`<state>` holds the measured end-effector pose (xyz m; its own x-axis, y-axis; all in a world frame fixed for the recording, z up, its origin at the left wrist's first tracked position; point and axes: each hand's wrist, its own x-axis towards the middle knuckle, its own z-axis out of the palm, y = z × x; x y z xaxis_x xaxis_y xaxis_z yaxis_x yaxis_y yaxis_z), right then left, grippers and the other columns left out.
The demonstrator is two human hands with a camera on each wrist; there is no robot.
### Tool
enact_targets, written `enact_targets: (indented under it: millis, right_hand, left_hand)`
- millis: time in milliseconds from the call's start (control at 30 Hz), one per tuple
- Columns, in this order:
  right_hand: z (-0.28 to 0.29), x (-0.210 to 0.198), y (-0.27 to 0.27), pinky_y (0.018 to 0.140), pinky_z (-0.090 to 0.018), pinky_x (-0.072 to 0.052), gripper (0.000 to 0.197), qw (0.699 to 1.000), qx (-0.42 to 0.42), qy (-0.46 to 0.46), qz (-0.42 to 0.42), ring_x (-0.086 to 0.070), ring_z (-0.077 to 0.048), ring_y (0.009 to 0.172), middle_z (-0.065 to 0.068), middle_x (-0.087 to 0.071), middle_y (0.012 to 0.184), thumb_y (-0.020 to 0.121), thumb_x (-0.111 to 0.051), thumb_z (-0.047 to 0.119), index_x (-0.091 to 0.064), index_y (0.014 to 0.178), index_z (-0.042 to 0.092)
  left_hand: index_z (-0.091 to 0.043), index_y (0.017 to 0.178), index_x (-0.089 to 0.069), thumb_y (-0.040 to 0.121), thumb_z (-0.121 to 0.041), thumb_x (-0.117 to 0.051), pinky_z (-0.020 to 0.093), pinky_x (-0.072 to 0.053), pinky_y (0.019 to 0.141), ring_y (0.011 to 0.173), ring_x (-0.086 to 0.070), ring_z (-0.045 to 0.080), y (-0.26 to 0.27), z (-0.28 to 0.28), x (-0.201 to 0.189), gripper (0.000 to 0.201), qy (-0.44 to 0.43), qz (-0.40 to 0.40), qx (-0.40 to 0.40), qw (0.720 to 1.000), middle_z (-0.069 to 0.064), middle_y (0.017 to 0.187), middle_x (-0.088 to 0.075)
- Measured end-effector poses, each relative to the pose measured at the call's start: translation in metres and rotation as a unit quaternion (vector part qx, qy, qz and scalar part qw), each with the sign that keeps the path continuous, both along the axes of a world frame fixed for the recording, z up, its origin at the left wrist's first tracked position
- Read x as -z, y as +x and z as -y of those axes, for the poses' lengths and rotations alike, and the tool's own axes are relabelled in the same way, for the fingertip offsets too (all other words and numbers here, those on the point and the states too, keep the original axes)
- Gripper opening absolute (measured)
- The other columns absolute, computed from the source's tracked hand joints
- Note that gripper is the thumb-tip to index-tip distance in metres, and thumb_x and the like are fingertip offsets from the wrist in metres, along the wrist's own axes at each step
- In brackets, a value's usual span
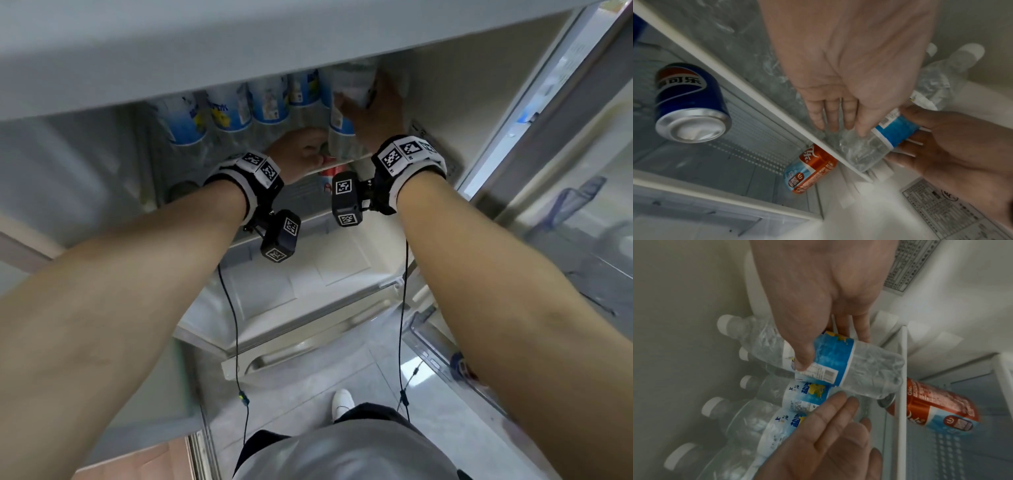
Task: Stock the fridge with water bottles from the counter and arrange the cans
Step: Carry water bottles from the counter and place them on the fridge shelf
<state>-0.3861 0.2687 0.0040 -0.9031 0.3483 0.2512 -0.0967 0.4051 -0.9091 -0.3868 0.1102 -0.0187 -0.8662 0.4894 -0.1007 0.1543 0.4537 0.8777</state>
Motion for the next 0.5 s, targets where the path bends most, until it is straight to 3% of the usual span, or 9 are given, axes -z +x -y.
enact_targets:
  millis: [133,267,367,433,500]
  right_hand:
    - [0.001,0.004,0.001,0.098,-0.035,-0.054,0.058,1.0,-0.005,-0.017,-0.016,-0.064,-0.015,0.115,-0.004,-0.067,0.125,0.08,-0.077,0.03,-0.056,0.131,0.009]
    - [0.0,0.014,0.002,0.1,-0.031,-0.052,0.062,0.999,-0.008,-0.015,0.029,-0.062,-0.013,0.111,-0.003,-0.064,0.125,0.08,-0.078,0.019,-0.05,0.134,0.012]
    - [-0.002,0.023,0.007,0.096,-0.027,-0.053,0.06,0.999,-0.009,-0.007,0.039,-0.063,-0.012,0.108,0.0,-0.066,0.121,0.078,-0.079,0.02,-0.051,0.131,0.012]
    - [-0.002,0.03,0.011,0.095,-0.024,-0.051,0.057,0.999,-0.018,-0.006,0.05,-0.061,-0.009,0.107,-0.001,-0.065,0.123,0.08,-0.075,0.015,-0.05,0.132,0.011]
    - [-0.001,0.036,0.015,0.098,-0.03,-0.051,0.06,0.998,-0.017,-0.02,0.062,-0.061,-0.012,0.112,0.0,-0.064,0.126,0.08,-0.074,0.015,-0.048,0.134,0.017]
  left_hand:
    - [0.0,0.144,-0.037,0.091,0.016,-0.046,0.025,-0.04,0.101,0.136,-0.045,0.028,-0.002,-0.011,-0.006,0.056,0.019,0.011,0.014,1.0,0.015,0.147,-0.046]
    - [0.005,0.141,-0.039,0.089,0.02,-0.044,0.038,-0.042,0.103,0.138,-0.039,0.04,-0.002,-0.015,-0.005,0.055,0.017,0.01,-0.008,1.0,0.029,0.147,-0.042]
    - [0.003,0.142,-0.037,0.09,0.018,-0.045,0.019,-0.046,0.093,0.136,-0.045,0.033,-0.001,-0.015,-0.003,0.055,0.017,0.011,-0.012,1.0,0.021,0.146,-0.046]
    - [0.001,0.145,-0.035,0.091,0.015,-0.049,0.018,-0.041,0.098,0.136,-0.045,0.028,0.001,-0.015,-0.003,0.057,0.029,0.015,-0.015,0.999,0.017,0.148,-0.045]
    - [0.0,0.145,-0.035,0.092,0.012,-0.053,0.02,-0.039,0.102,0.137,-0.045,0.025,0.002,-0.014,-0.003,0.058,0.033,0.014,-0.017,0.999,0.016,0.148,-0.045]
